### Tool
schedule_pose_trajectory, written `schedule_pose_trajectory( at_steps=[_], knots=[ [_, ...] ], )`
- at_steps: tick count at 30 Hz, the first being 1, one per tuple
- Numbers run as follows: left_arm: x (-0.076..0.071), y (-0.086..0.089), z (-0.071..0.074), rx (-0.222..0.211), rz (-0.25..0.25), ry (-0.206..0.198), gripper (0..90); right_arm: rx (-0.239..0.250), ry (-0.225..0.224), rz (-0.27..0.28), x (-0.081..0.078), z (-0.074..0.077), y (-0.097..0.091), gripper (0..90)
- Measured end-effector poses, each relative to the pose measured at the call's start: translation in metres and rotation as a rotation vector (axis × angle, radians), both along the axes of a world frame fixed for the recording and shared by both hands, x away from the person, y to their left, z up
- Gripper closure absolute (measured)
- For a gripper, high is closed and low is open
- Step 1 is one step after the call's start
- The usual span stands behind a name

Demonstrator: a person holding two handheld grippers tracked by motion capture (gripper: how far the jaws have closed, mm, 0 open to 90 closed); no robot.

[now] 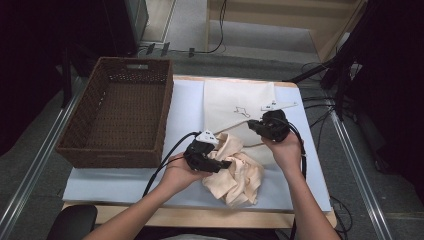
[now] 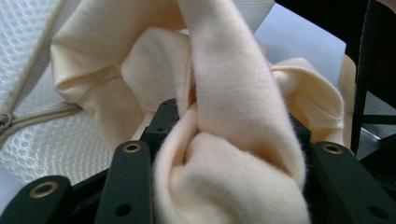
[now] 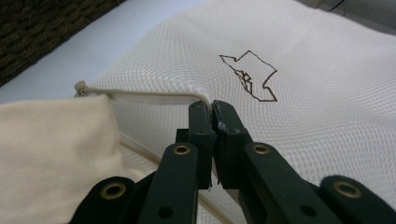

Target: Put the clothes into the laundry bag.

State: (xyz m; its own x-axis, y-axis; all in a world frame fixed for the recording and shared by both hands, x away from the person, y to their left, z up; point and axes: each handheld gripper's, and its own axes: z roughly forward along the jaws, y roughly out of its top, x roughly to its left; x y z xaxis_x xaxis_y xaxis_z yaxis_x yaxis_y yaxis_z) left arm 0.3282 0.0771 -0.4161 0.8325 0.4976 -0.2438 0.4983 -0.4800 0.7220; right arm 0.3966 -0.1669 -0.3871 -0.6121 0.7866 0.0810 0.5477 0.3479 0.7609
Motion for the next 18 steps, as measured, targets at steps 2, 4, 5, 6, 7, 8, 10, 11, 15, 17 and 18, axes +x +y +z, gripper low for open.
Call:
schedule_pose_trajectory(
  at_steps=[2,4,5,6,7,8,10,11,15,17,18],
  knots=[
    [0.0,0.0,0.0,0.0,0.0,0.0,55.0,0.007,-0.005,0.004,-0.001,0.004,0.0,88.2],
    [0.002,-0.001,-0.001,-0.009,0.004,0.012,56.5,0.014,-0.005,0.005,-0.003,0.007,0.0,88.1],
    [0.002,-0.001,-0.001,-0.009,0.004,0.012,57.7,0.019,-0.006,0.013,-0.003,0.008,0.0,88.1],
    [0.003,-0.001,-0.002,-0.014,0.006,0.016,59.3,0.023,-0.004,0.014,-0.004,0.009,0.0,88.1],
    [0.003,-0.001,-0.002,-0.02,0.005,0.018,59.3,0.023,-0.004,0.014,-0.004,0.009,0.0,88.1],
    [0.004,-0.002,-0.001,-0.015,0.002,0.021,61.0,0.022,-0.008,0.017,-0.005,0.01,0.001,88.1],
    [0.005,-0.004,0.0,-0.013,-0.004,0.017,65.8,0.022,-0.007,0.02,-0.006,0.012,0.002,88.1],
    [0.006,-0.006,0.001,-0.006,-0.009,0.01,70.2,0.026,-0.009,0.023,-0.007,0.013,0.002,88.1],
    [0.01,-0.014,0.006,-0.015,-0.019,0.021,73.7,0.032,-0.004,0.028,-0.007,0.014,0.003,88.1],
    [0.011,-0.019,0.009,-0.003,-0.024,0.003,74.3,0.034,-0.004,0.032,-0.007,0.015,0.003,88.1],
    [0.012,-0.022,0.011,-0.005,-0.027,0.001,74.3,0.035,-0.006,0.032,-0.008,0.015,0.003,88.1]
  ],
)
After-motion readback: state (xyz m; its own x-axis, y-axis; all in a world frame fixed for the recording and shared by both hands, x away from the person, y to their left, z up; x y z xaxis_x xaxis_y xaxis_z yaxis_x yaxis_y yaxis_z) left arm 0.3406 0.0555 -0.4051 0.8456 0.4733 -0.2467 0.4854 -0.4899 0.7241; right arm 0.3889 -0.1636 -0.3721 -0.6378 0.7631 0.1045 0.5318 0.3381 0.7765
